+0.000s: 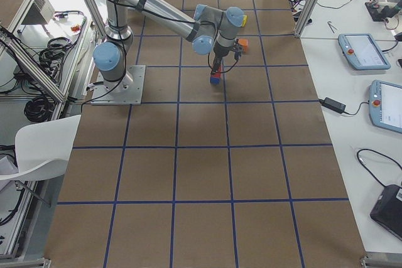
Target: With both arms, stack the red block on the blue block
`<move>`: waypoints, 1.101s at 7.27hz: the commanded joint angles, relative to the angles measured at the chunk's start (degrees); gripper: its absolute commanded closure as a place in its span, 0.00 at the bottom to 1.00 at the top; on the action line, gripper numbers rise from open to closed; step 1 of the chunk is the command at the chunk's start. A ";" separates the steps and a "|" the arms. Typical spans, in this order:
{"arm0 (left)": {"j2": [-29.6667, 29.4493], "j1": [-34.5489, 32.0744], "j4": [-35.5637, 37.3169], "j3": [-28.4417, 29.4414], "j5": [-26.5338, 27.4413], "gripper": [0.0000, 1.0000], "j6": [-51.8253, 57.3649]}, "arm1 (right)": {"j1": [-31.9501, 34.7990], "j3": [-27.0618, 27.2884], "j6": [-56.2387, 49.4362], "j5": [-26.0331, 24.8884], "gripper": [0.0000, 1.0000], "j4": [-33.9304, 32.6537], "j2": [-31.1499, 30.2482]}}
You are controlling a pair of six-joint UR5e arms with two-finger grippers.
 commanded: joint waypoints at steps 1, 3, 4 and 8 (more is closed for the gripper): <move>0.30 0.00 -0.04 0.09 0.20 0.00 0.17 | 0.50 -0.74 -0.24 -0.42 0.00 0.13 -1.77; 0.74 0.00 -1.17 1.13 2.55 0.00 0.53 | 1.47 -4.40 -0.25 -0.59 0.00 2.92 -4.33; 1.00 0.00 -1.88 1.32 3.88 0.00 0.26 | 2.26 -10.00 -0.33 -0.60 0.00 10.60 -4.42; 2.68 0.00 -18.20 9.72 4.06 0.00 -1.22 | 9.02 -19.20 2.81 -0.16 0.00 18.76 -4.51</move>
